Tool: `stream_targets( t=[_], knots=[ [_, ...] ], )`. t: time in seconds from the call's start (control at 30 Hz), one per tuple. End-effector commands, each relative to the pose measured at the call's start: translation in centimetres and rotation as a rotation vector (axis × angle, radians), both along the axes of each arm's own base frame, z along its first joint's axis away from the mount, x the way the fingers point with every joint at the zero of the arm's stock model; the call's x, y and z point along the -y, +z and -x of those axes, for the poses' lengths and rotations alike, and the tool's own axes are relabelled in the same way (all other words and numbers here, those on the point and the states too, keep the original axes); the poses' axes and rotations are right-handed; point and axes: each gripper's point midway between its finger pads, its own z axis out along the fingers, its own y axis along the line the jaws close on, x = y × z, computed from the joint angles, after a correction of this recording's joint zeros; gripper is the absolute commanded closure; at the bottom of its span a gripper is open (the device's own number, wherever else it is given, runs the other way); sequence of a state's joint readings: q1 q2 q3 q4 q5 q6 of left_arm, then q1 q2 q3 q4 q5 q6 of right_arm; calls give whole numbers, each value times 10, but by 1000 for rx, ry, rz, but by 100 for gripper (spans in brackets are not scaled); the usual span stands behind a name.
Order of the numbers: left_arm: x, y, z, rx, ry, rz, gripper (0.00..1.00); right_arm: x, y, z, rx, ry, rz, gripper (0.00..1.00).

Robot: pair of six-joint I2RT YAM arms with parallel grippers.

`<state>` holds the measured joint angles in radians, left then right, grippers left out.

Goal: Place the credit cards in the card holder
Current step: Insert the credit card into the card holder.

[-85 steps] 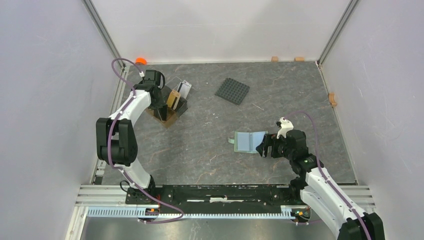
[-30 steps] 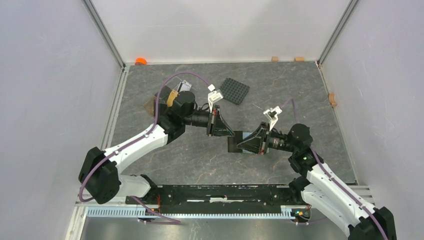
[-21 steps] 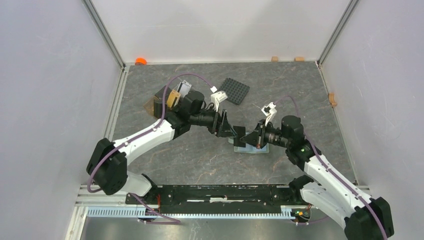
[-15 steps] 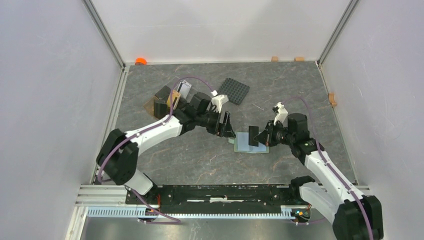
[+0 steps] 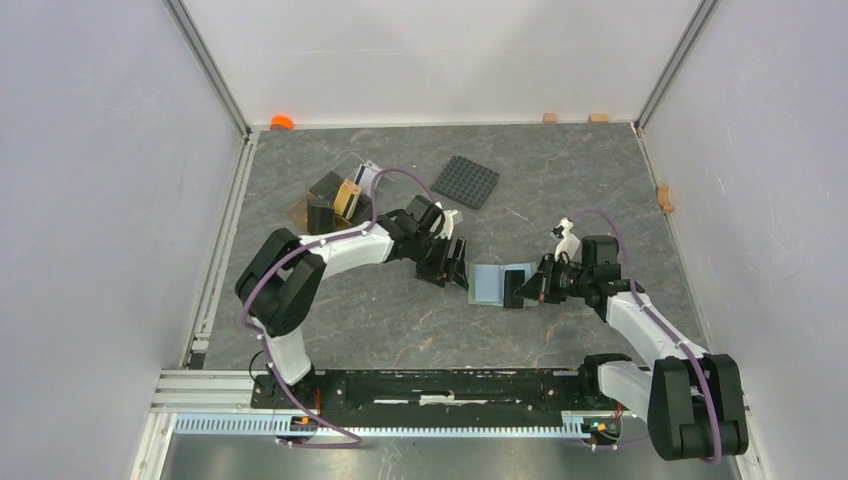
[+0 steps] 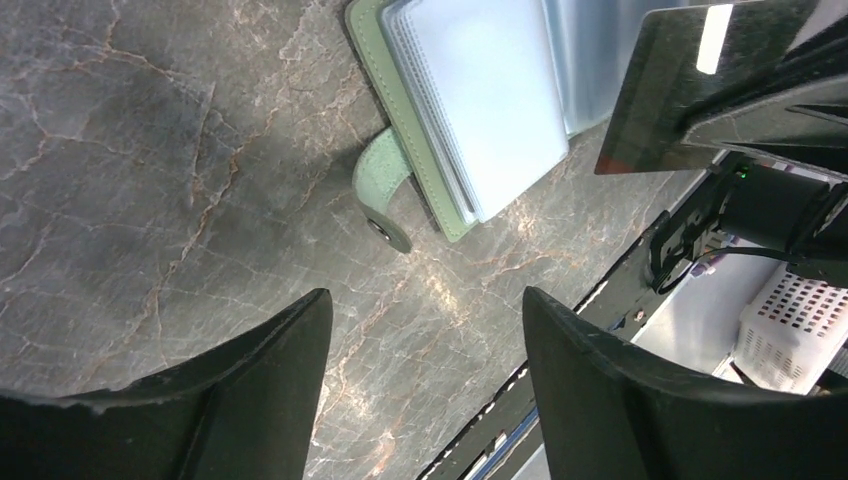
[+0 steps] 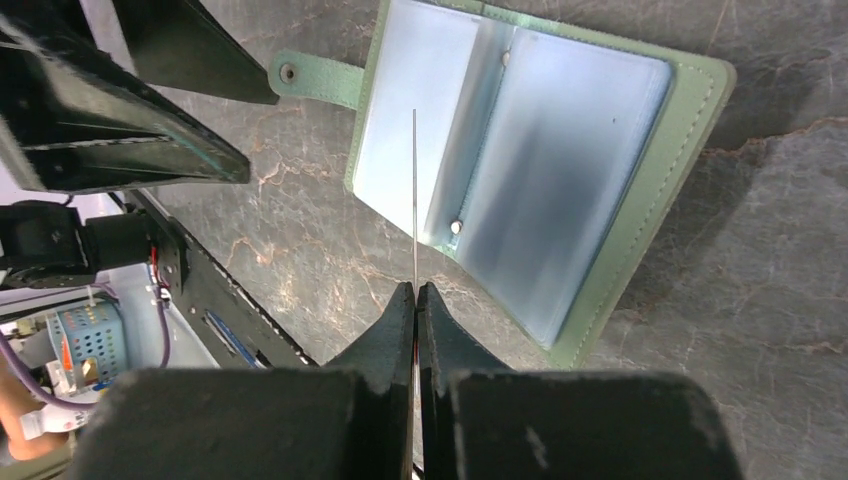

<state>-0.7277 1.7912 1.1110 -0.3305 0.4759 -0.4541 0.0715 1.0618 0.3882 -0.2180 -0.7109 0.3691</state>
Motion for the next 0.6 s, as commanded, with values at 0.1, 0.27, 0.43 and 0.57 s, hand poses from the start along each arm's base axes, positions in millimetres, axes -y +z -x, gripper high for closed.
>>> stream_targets(
  t=[0.1,0.27,0.43,0.57],
  knots=[
    [15,-2,-6,-36,12,4,38,1,14,-22,61,-39,-42,100],
    [16,-12,-6,-53,9,-29,51,1,9,-30,52,-55,-57,100],
    [13,-17,-9,-46,14,-56,57,-1,6,-32,45,-56,-72,100],
    [13,-21,-9,-52,13,-65,59,-2,5,-36,53,-65,-83,100]
  ],
)
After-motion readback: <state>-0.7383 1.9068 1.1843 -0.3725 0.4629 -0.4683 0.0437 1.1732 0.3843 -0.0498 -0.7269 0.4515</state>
